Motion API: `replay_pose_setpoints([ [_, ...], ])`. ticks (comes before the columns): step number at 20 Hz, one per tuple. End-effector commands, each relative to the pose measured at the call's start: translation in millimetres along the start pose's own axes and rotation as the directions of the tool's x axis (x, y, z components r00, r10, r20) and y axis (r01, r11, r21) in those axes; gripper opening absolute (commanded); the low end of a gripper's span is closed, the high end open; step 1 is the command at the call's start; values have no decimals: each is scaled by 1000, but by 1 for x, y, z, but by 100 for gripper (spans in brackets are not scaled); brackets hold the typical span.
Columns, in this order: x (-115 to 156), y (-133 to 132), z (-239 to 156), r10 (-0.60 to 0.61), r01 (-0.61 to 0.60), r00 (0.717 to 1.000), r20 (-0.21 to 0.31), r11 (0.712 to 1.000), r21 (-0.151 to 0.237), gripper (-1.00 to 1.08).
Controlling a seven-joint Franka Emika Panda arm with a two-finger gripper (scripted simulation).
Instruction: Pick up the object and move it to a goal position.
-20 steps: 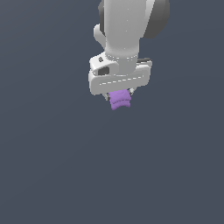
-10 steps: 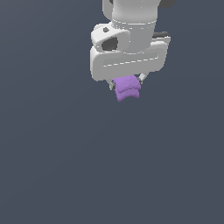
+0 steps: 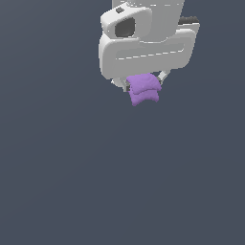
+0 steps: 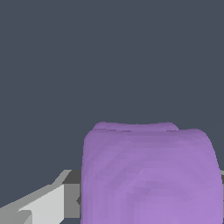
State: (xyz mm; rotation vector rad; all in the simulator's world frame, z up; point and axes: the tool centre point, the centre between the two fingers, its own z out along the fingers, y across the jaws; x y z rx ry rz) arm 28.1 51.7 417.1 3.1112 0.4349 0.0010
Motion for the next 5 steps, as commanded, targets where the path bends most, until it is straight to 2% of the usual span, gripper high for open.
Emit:
replay_pose_setpoints([
  [1, 2, 0, -4, 0, 0, 1000, 0, 1000, 0, -100],
  [5, 3, 0, -5, 0, 0, 1000, 0, 1000, 0, -100],
])
